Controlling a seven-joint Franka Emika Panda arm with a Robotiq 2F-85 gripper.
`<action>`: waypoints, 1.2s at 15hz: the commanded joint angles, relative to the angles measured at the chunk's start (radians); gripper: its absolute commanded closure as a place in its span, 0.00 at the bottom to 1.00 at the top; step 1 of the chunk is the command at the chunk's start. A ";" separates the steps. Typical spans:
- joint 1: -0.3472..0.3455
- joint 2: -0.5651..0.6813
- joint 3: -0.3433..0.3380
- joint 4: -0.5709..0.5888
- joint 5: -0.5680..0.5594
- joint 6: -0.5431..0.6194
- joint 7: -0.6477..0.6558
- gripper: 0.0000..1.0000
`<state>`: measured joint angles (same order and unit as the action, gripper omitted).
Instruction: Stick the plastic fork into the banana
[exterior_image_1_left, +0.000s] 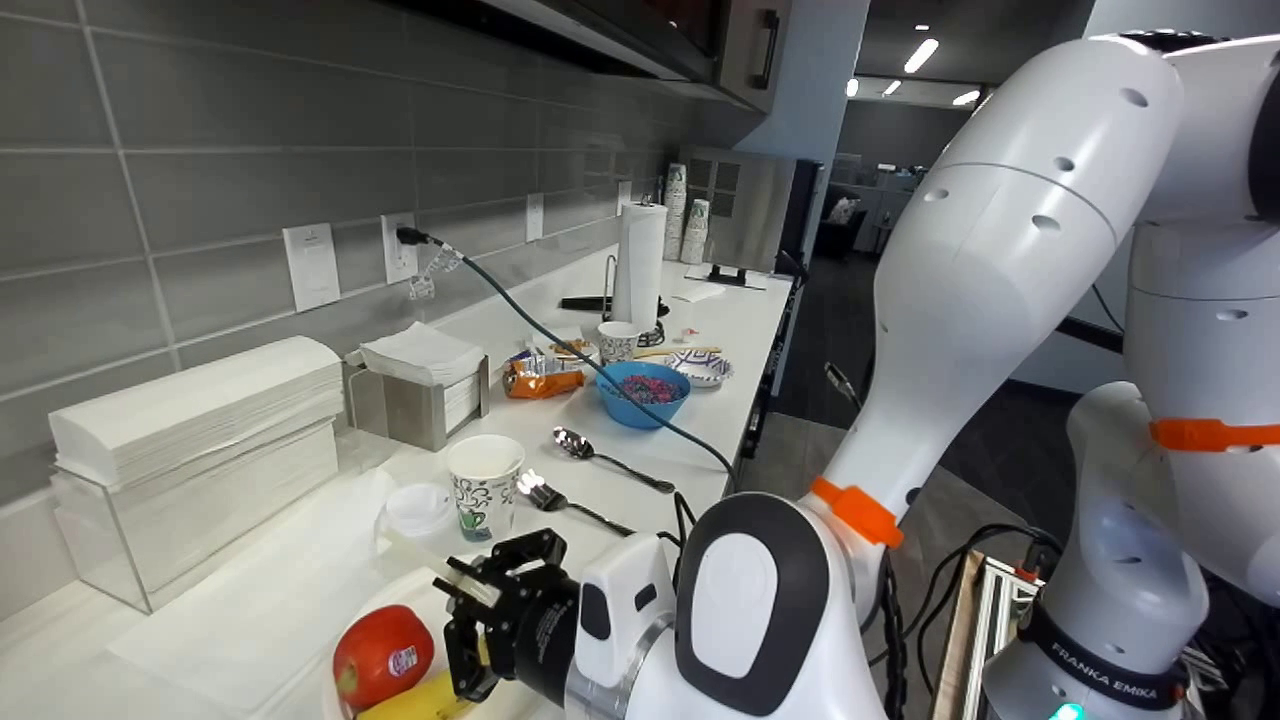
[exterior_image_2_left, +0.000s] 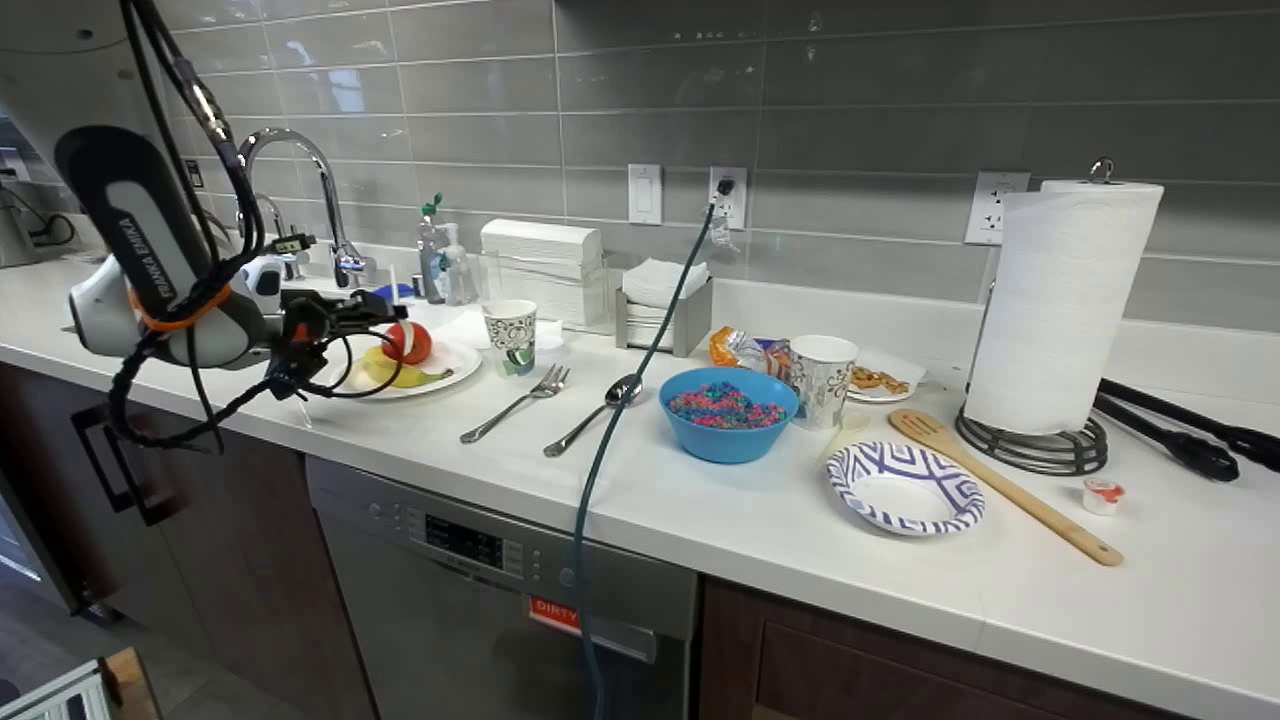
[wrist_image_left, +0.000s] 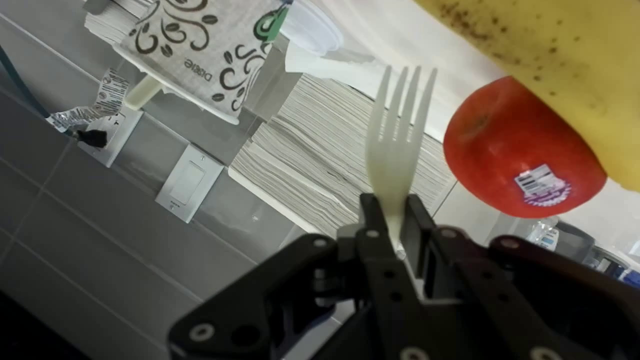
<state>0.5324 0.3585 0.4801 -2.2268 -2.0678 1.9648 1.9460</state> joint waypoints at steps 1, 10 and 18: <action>0.022 0.064 0.006 0.007 -0.061 -0.117 0.024 0.96; 0.044 0.129 0.011 0.031 -0.067 -0.218 0.036 0.96; 0.034 0.135 0.033 0.043 -0.023 -0.182 0.097 0.96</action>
<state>0.5719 0.4676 0.4951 -2.1952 -2.1162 1.7796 2.0104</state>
